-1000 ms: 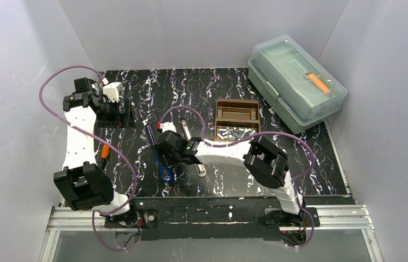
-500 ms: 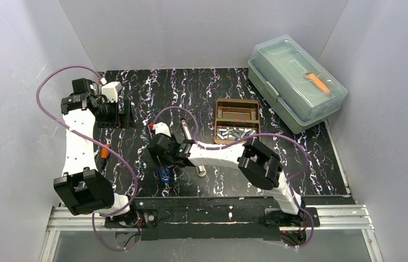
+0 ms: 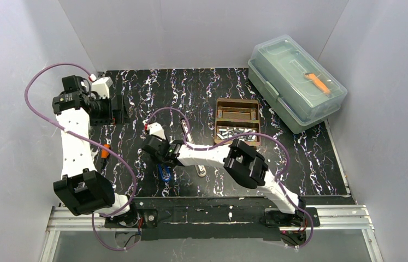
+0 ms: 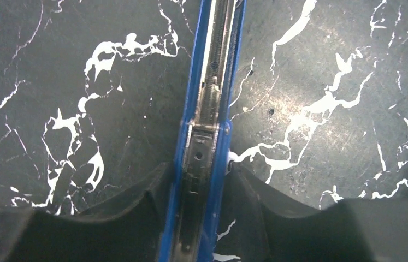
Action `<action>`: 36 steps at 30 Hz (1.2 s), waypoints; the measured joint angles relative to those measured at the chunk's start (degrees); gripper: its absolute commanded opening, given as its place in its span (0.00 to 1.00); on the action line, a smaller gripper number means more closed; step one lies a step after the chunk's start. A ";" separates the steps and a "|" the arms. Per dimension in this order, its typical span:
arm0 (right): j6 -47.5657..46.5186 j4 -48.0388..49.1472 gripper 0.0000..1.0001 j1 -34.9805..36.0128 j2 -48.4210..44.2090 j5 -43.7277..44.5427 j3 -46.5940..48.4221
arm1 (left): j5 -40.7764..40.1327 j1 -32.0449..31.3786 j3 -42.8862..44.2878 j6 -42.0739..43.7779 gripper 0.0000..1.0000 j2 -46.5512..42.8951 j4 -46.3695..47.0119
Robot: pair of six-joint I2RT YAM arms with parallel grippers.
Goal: Load the staples into the stapler
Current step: Adjust the stapler at the center of the board.
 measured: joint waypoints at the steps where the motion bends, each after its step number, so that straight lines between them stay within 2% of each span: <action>1: 0.39 0.02 0.41 0.00 0.09 0.11 0.17 | 0.02 0.22 0.24 0.00 0.98 0.04 -0.26; 10: 6.34 0.87 0.08 0.35 -0.85 4.61 -2.40 | 0.52 1.09 1.44 0.24 0.98 0.31 -1.60; 13: 10.38 0.79 0.05 0.42 -3.23 6.43 -6.14 | 1.11 1.11 1.44 0.44 0.98 0.31 -1.95; 17: 15.43 -0.42 0.11 0.63 -5.33 8.55 -9.35 | 2.16 1.11 1.44 1.14 0.98 0.31 -2.54; 28: 17.35 -4.24 0.56 1.05 -5.40 9.05 -8.09 | 4.66 1.11 0.35 2.60 0.98 0.31 -3.87; 32: 16.04 -5.35 0.63 0.55 -7.43 8.55 -8.94 | 5.75 1.11 0.39 2.43 0.98 0.31 -3.87; 36: 14.10 -5.73 0.65 -1.44 -13.20 7.72 -10.32 | 6.88 1.11 0.39 2.19 0.98 0.48 -3.93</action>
